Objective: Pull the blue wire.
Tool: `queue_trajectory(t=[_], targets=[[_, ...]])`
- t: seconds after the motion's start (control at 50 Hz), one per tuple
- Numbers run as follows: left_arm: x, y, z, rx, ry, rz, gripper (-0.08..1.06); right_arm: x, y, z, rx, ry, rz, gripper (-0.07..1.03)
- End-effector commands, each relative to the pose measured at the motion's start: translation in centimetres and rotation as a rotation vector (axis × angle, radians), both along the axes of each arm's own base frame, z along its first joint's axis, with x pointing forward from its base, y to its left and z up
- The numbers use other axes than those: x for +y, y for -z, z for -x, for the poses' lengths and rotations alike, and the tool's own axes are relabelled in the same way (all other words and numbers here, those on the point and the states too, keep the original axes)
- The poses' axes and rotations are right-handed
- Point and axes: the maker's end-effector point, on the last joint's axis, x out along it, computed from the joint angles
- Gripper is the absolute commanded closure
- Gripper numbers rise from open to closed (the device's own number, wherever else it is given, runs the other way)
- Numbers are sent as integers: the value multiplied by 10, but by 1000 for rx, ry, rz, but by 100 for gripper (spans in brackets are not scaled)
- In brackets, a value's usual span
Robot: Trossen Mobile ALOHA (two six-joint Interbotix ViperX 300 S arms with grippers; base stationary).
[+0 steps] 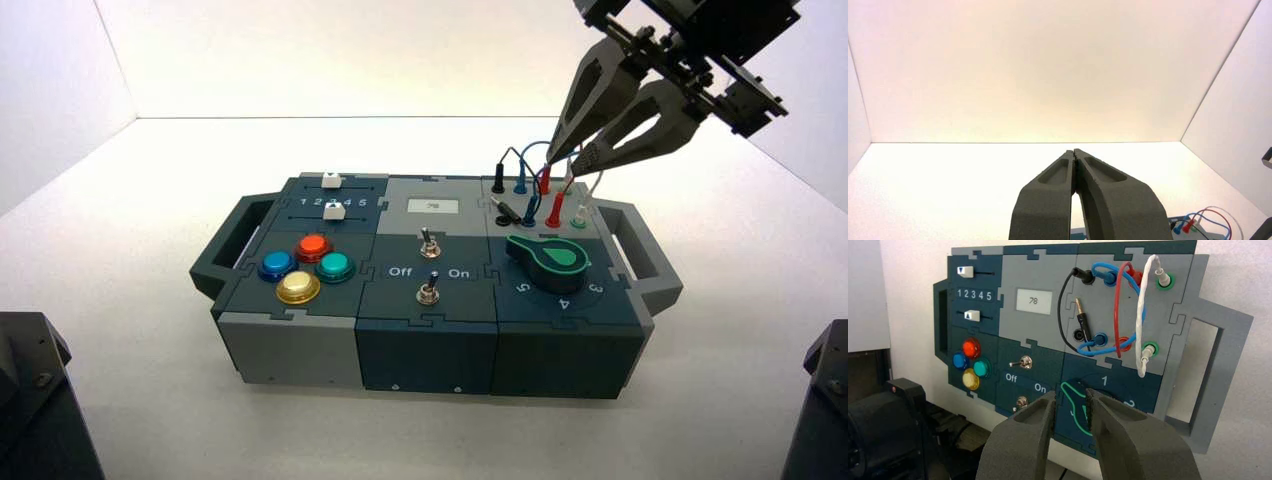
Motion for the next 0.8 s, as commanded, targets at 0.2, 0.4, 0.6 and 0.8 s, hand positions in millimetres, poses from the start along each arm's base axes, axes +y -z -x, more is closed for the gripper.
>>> queue_trajectory(t=[0.2, 0.4, 0.6, 0.8], targets=[[2, -10, 0, -31, -11, 7, 101, 8, -9, -19, -42, 21, -18, 62], [2, -11, 0, -32, -12, 6, 101, 10, -2, -24, -27, 28, -3, 62], [2, -11, 0, -34, -13, 5, 101, 9, 5, -28, -21, 37, 11, 62], [2, -12, 1, -39, -13, 4, 101, 9, 8, -34, -45, 54, 15, 62]])
